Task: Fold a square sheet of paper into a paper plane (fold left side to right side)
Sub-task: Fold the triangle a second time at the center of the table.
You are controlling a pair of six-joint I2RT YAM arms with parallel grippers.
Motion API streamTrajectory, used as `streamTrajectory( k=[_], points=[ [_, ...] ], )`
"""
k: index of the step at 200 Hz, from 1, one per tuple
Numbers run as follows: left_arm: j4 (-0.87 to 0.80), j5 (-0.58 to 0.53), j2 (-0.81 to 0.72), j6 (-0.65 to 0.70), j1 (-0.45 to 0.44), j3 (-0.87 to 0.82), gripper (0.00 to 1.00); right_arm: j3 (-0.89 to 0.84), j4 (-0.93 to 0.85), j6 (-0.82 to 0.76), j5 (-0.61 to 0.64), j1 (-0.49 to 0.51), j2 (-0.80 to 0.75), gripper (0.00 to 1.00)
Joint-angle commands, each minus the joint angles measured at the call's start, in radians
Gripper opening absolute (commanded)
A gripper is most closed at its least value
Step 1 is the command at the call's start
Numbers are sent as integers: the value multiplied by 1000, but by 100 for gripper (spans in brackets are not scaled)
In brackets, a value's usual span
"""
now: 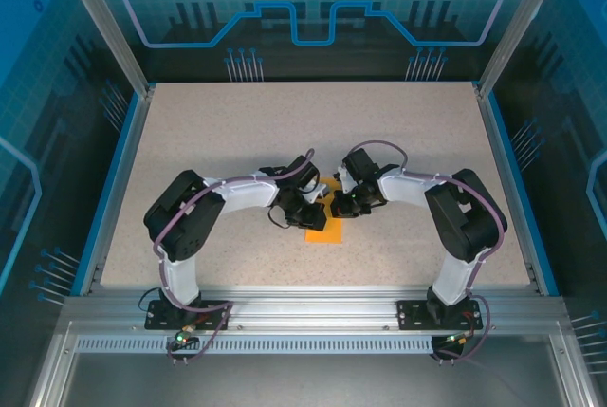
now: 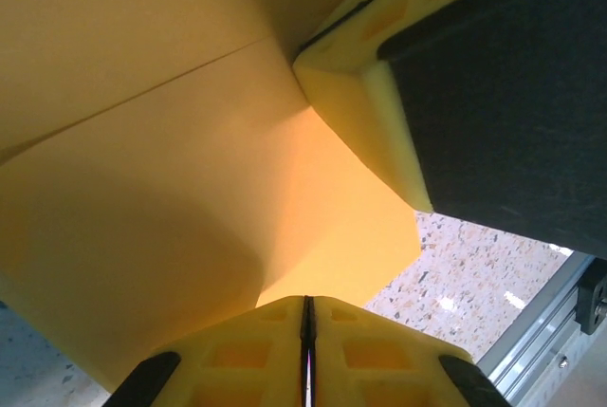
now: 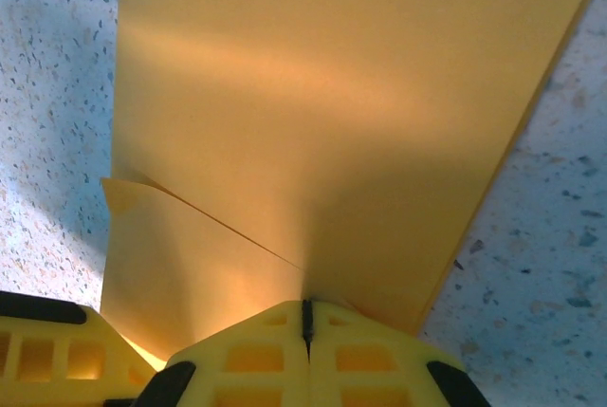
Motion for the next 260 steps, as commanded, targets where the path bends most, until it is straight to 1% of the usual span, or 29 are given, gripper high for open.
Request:
streamTrajectory(
  k=[1,40,62,141,201,223,242,250,254,260],
  points=[
    [-36,-3,23,33,2,18,12,-7,-65,6,33,9,59,0],
    [-37,-39,33,31,3,-15,11,-2,-86,0,52,8,62,0],
    [-30,-41,24,21,2,-38,11,-1,-91,-1,56,7,65,0],
    [-15,-53,-63,-12,2,-157,11,-17,-86,-14,44,-29,80,0],
    [-54,-86,-156,-11,12,-208,13,-25,-51,-17,31,-35,60,0],
    [-56,-79,-199,-5,18,-206,18,-34,-14,-12,24,-35,2,0],
    [-54,-77,-237,1,27,-197,26,-51,26,-8,36,-35,-71,0],
    [-52,-75,-248,1,34,-191,29,-57,41,-7,46,-38,-102,4],
    [-51,-76,-254,0,40,-186,32,-63,48,-8,50,-37,-119,6],
    [-46,-77,-260,-2,48,-181,37,-71,60,-11,53,-38,-144,10]
  ],
)
